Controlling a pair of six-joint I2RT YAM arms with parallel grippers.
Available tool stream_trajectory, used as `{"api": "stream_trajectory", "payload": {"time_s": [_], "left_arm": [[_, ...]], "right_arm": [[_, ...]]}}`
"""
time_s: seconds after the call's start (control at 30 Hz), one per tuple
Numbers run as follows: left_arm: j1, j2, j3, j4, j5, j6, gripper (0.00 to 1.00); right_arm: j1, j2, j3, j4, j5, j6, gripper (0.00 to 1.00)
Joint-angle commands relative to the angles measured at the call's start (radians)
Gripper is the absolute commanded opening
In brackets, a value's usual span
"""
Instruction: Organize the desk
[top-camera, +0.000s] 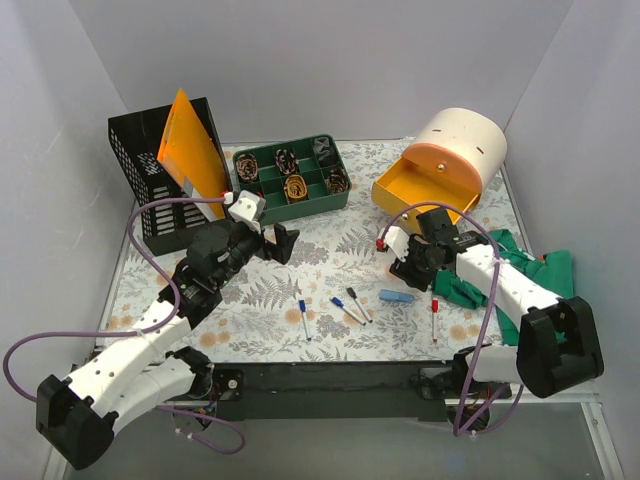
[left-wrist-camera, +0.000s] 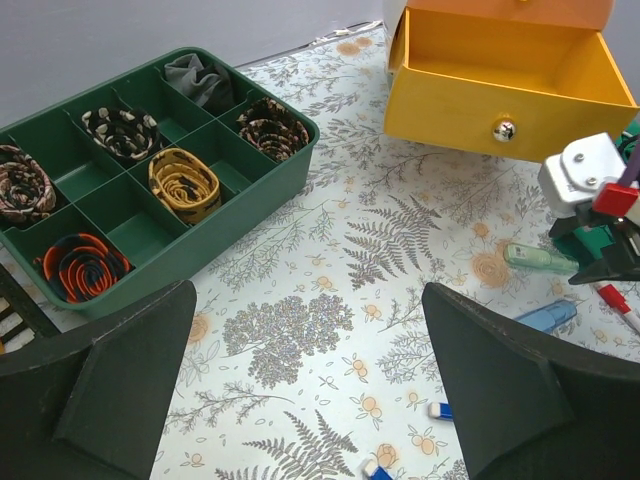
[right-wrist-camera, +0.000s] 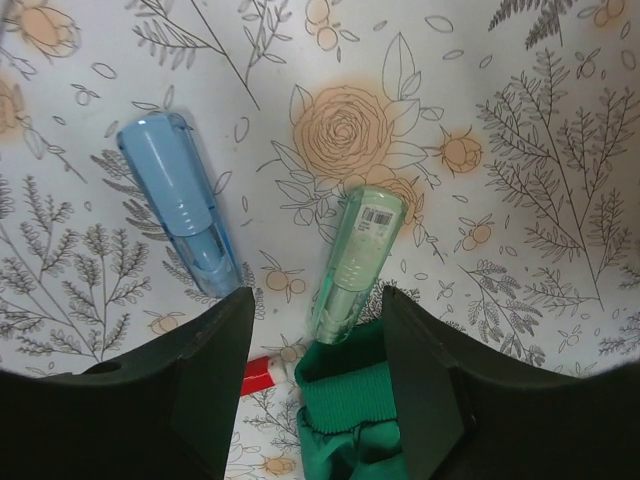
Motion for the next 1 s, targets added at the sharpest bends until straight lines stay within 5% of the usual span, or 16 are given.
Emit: {"api": "stream_trajectory", "payload": {"time_s": [0.0, 0.53, 0.63, 0.77, 0.97], "left_arm": [[0.0, -0.027, 0.015, -0.01, -0.005, 0.017, 0.98], [0.002, -0.027, 0.014, -0.013, -0.014, 0.021, 0.98], [0.0, -0.029, 0.015, -0.013, -0.011, 0.023, 0.98], [0.002, -0.029, 0.014, -0.013, -0.01, 0.023, 0.98], [0.0, -0.029, 0.012, -0.011, -0.007, 0.023, 0.98]], "right_arm": [[0.003, 0.057, -0.014, 0.07, 0.093, 0.027, 0.62], [0.006, 0.233, -0.009, 0.124, 0.1, 0.061, 0.65], [0.004, 0.252, -0.014, 0.109, 0.051, 0.061, 0.55], [0.006, 0.269, -0.015, 0.095, 0.015, 0.057, 0.26], [0.004, 0.203, 0.034, 0.049, -0.02, 0.022, 0.09]]}}
